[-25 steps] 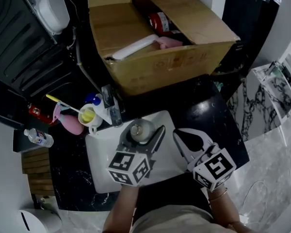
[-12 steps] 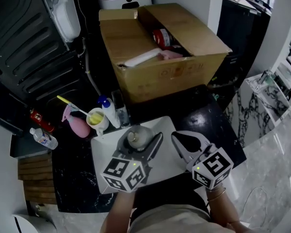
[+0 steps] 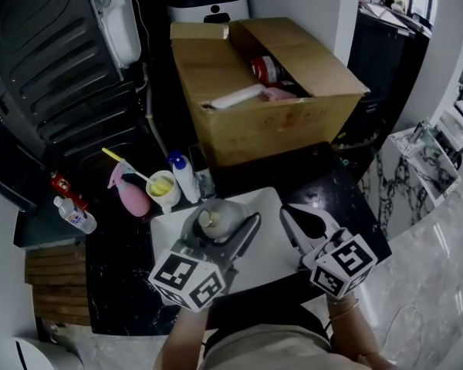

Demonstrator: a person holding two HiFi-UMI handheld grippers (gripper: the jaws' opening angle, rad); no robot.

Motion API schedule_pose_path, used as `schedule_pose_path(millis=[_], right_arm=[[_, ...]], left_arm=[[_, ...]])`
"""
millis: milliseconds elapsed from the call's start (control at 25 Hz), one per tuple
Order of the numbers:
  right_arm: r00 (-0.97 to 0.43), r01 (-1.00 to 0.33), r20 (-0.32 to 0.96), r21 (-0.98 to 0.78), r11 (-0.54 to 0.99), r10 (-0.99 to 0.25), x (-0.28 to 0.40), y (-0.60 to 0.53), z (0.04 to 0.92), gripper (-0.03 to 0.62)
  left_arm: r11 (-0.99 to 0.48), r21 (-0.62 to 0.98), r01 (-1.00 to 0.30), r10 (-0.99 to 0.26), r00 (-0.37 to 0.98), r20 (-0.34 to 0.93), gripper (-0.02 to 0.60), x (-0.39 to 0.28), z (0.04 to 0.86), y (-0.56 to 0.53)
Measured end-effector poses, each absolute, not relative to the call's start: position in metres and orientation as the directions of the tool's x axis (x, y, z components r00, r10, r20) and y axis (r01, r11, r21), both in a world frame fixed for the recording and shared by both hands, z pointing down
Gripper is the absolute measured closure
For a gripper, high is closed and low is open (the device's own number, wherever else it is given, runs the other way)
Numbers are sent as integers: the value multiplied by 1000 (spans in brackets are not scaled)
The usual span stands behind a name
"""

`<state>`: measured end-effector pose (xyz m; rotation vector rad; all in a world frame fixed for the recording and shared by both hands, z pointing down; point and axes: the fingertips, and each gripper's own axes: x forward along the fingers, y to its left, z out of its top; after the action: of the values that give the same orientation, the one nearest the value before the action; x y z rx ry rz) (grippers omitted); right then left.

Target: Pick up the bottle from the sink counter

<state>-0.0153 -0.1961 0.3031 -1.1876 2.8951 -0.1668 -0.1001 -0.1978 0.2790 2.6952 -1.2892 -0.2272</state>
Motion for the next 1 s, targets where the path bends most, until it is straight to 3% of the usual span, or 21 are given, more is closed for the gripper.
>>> schedule_pose_path(millis=[240,1000], right_arm=[[-708,-697,-58,-105,709,-704,-18,-185,283,591],[-791,-608,-24,-88,789,-612,-51,-166,297,591]], left_arm=[[-616,184,-766,-786,614,-79,233,-109,280,-186],[-613,191,-767,-790,605,-102,233,-130,283,-162]])
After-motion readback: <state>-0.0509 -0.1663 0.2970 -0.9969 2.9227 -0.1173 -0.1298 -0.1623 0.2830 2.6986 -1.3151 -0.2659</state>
